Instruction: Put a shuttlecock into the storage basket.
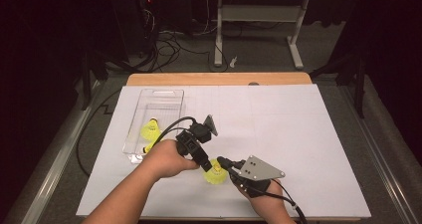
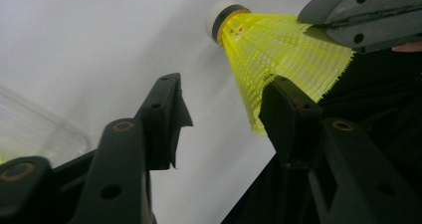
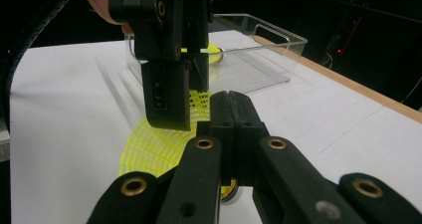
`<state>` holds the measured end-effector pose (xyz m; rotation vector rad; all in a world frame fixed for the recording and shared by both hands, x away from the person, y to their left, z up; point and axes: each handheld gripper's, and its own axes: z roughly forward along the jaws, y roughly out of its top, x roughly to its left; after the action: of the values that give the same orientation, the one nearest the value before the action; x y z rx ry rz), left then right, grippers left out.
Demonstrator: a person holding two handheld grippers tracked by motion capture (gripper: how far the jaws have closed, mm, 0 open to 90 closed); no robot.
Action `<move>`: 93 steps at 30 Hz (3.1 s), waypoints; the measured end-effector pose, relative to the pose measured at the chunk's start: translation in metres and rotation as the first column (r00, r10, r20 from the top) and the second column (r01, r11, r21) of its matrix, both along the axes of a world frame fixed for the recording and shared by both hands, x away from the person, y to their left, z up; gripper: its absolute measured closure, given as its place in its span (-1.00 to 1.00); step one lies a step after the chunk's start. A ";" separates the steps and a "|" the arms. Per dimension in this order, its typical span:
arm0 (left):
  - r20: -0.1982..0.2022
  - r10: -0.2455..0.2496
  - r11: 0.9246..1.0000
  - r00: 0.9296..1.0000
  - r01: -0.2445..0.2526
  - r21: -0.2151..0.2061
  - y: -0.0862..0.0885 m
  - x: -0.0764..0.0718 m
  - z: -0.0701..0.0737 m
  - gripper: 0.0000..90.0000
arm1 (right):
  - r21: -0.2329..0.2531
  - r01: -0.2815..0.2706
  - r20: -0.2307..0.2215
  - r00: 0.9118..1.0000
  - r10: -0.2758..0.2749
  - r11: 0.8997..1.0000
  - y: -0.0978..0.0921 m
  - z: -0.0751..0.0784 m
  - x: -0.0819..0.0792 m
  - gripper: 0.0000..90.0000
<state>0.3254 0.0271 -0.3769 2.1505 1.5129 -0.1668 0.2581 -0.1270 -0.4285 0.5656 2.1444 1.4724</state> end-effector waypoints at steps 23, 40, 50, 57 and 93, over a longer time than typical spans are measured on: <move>0.010 -0.032 0.999 0.999 0.032 -0.011 -0.003 -0.001 -0.002 0.95 | -0.003 0.003 0.004 1.000 -0.003 1.000 0.003 -0.001 -0.001 1.00; 0.011 -0.022 1.000 1.000 0.022 -0.003 0.001 0.001 -0.004 0.98 | 0.045 -0.024 -0.030 0.999 0.025 0.999 0.001 0.001 0.000 0.48; 0.033 0.011 1.000 0.999 -0.011 -0.001 0.014 0.005 -0.006 0.98 | 0.093 -0.001 -0.092 0.996 0.010 0.996 -0.005 0.000 0.003 0.05; 0.037 0.035 0.999 0.999 -0.035 0.009 0.027 0.009 -0.010 0.98 | 0.078 0.013 -0.082 0.997 -0.007 0.997 -0.016 0.000 0.003 -0.22; 0.028 0.106 0.994 0.994 -0.105 -0.026 0.056 0.014 -0.011 0.98 | 0.055 0.300 -0.128 0.948 -0.291 0.952 -0.132 -0.022 -0.001 -0.96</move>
<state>0.3397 0.0834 -0.3876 2.0397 1.5953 -0.1159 0.2574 -0.2593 -0.4501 0.9788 1.9908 1.3835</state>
